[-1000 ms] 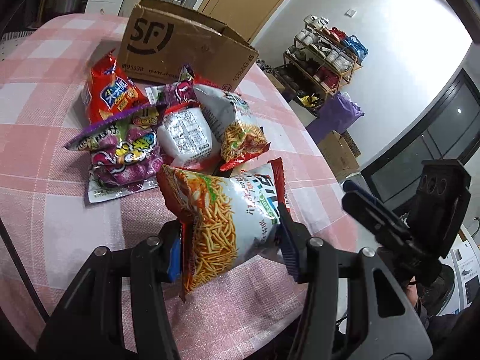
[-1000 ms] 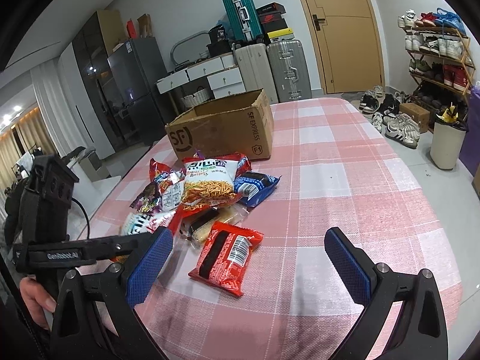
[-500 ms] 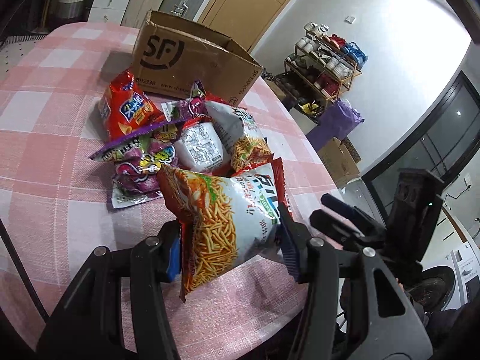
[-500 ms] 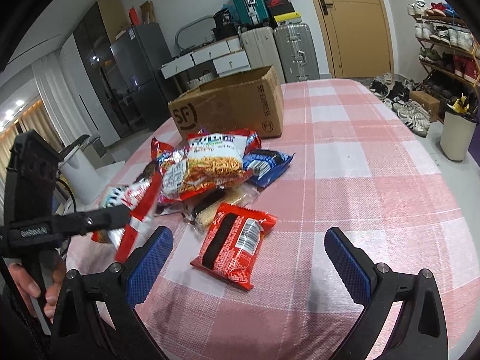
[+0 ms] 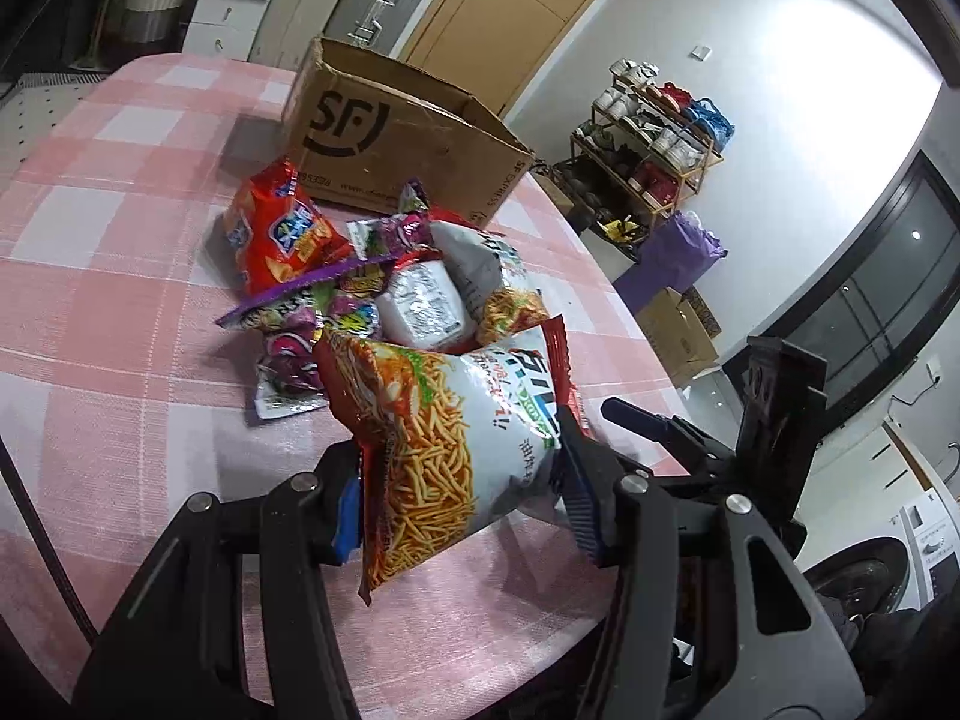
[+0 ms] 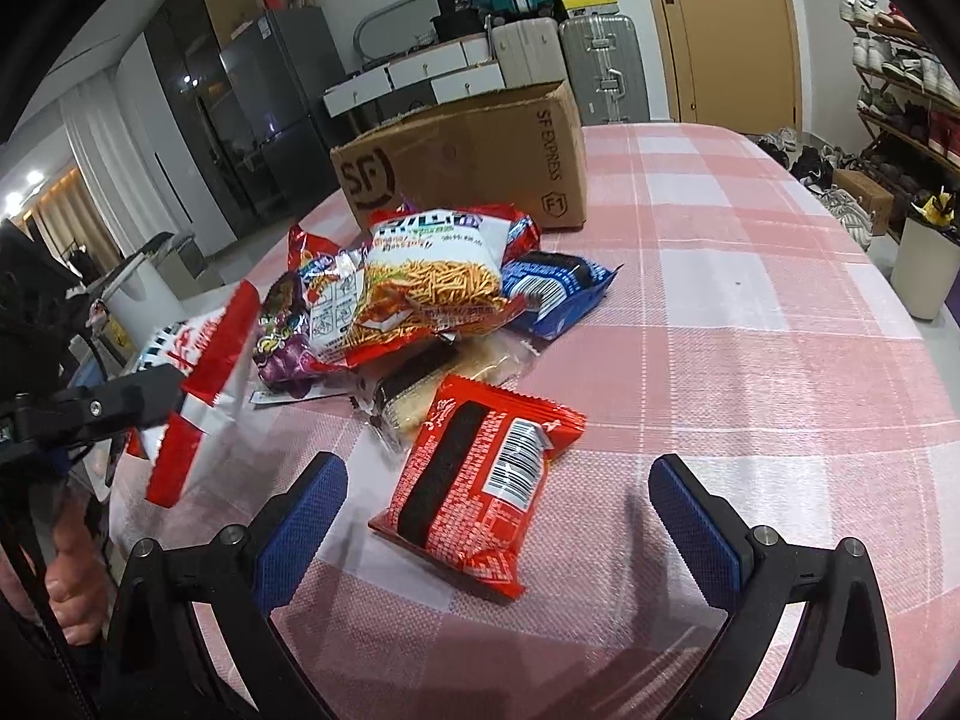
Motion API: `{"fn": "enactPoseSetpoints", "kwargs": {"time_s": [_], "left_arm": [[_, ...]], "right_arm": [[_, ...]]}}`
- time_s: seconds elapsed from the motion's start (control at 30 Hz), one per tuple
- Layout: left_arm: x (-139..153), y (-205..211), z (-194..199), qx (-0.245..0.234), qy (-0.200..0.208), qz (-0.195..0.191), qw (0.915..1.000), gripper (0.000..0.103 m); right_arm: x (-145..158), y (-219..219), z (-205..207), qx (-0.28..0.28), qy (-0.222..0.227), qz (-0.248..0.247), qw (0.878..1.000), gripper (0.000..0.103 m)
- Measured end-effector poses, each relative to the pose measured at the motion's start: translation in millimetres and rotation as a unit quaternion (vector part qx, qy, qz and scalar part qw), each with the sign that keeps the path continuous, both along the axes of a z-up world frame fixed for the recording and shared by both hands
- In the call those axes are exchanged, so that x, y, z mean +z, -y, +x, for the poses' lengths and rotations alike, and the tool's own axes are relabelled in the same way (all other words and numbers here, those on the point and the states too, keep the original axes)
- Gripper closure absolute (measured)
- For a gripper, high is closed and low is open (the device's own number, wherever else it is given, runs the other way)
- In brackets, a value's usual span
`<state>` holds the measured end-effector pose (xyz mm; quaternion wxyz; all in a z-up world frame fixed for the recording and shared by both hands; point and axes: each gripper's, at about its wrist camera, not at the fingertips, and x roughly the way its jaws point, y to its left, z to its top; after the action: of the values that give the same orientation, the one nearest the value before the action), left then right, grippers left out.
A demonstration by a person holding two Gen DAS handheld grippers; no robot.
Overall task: Organize snacks
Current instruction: 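Hold the noodle bag in the left gripper while the right gripper grasps the red wafer pack, then carry both bags over the cardboard box and lower them inside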
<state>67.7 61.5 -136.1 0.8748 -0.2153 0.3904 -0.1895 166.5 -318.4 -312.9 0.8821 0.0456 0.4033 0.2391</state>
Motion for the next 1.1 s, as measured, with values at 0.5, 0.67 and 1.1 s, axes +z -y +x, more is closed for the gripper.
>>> {"fn": "enactPoseSetpoints", "kwargs": {"time_s": [0.5,0.67,1.1], "left_arm": [[5,4,-7,0.012,-0.006,0.049,0.9987,0.053],[5,2,-7,0.015,-0.009,0.05,0.9986,0.053],[11,2,-9,0.021,-0.009,0.057,0.9981,0.053]], "right_arm": [[-10,-27,4,0.025,-0.014,-0.03,0.999,0.007],[-9,-27,3,0.02,-0.008,-0.041,0.999,0.024],[-6,-19,1,0.031,0.0,-0.041,0.999,0.055]]}}
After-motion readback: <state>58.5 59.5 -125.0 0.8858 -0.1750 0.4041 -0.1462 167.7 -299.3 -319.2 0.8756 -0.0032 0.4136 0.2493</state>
